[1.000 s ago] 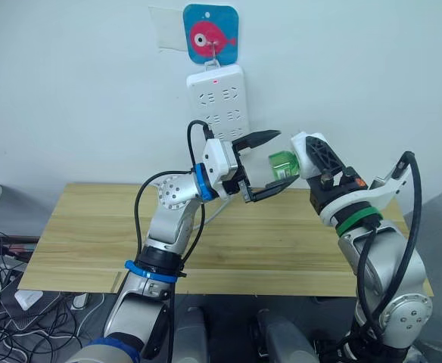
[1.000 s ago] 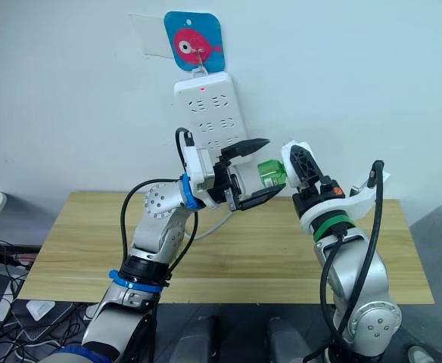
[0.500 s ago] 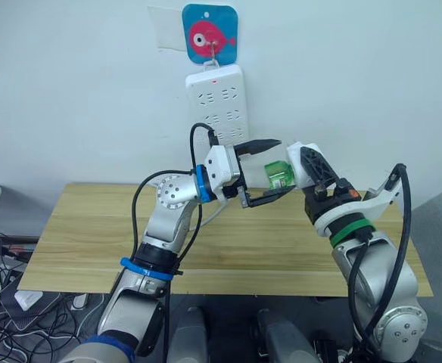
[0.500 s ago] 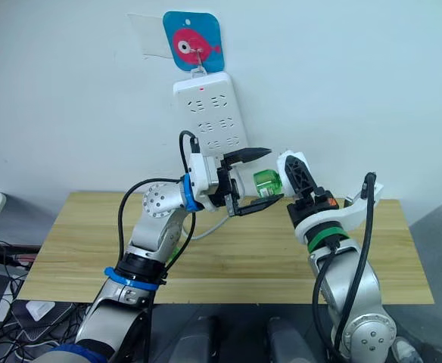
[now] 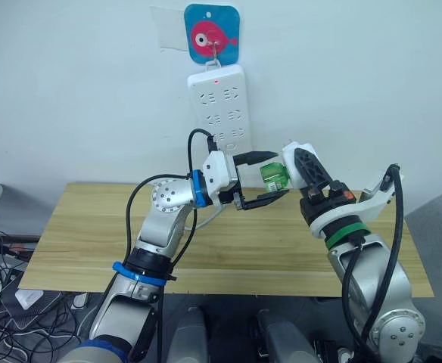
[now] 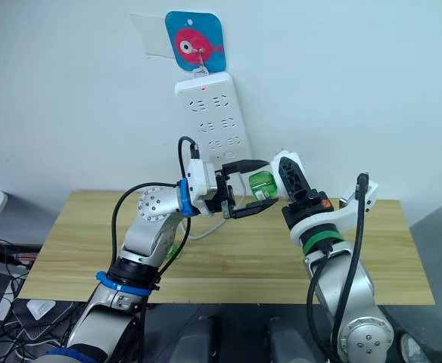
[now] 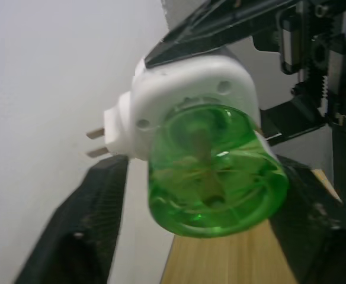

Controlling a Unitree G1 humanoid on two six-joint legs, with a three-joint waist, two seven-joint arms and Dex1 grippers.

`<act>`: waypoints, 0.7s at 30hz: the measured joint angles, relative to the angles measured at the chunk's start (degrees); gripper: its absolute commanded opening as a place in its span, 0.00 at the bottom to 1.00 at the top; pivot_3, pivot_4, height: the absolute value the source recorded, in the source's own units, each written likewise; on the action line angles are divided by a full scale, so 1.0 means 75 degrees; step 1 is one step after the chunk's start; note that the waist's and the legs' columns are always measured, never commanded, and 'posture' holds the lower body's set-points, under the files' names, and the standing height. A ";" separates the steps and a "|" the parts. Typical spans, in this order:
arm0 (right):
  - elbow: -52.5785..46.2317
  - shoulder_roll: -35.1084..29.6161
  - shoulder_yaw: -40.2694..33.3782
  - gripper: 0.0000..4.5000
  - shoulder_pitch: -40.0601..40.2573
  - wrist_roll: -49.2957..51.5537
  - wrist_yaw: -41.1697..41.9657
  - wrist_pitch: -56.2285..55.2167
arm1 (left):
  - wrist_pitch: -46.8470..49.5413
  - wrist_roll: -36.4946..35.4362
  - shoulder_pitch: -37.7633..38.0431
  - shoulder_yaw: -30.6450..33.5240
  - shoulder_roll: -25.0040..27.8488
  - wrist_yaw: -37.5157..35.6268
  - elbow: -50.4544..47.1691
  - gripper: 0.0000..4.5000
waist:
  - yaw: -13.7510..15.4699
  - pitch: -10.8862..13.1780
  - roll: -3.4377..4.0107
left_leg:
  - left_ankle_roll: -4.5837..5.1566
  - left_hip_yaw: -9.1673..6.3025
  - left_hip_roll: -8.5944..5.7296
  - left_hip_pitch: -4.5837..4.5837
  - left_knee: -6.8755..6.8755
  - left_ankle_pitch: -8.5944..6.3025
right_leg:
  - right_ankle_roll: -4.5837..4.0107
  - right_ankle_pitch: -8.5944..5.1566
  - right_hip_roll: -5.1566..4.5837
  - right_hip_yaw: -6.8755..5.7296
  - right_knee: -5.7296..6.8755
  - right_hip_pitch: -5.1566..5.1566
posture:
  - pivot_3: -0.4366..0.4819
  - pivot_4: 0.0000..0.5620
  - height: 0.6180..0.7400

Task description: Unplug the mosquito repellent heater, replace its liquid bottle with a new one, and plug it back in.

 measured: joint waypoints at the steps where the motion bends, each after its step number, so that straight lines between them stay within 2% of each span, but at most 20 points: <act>1: 0.0017 -0.0059 -0.0025 0.65 0.0039 0.0052 0.0052 -0.0042 | 0.0008 0.0001 0.0014 -0.0034 -0.0004 0.0013 -0.0001 0.52 | 0.0000 0.0000 0.0000 | 0.0000 0.0000 0.0001 0.0000 0.0000 0.0000 | 0.0000 0.0000 0.0000 -0.0001 0.0000 0.0000 | 0.48 0.44 1.00; 2: 0.0035 -0.0076 -0.0027 0.65 0.0067 0.0078 0.0078 -0.0061 | 0.0017 0.0005 0.0027 -0.0038 0.0002 0.0013 -0.0001 0.50 | -0.0002 0.0000 0.0000 | 0.0000 0.0001 0.0001 0.0000 0.0000 0.0000 | 0.0000 0.0000 0.0000 -0.0001 0.0000 0.0000 | 0.48 0.44 1.00; 18: 0.0038 -0.0359 -0.0027 0.65 0.0477 0.0207 0.0582 -0.0222 | 0.0030 0.0131 0.0085 -0.0177 0.0010 0.0058 -0.0069 0.50 | -0.0001 0.0000 0.0000 | 0.0000 0.0000 0.0002 0.0001 -0.0001 0.0000 | 0.0002 -0.0001 0.0001 -0.0001 0.0000 0.0000 | 0.48 0.45 1.00; 21: 0.0037 -0.0394 -0.0010 0.87 0.0492 0.0202 0.0589 -0.0220 | 0.0046 0.0133 0.0130 -0.0169 0.0037 0.0109 -0.0149 0.50 | 0.0000 0.0000 0.0000 | 0.0000 0.0000 0.0002 0.0001 -0.0001 0.0000 | 0.0002 -0.0001 0.0001 -0.0002 0.0000 0.0000 | 0.48 0.45 1.00</act>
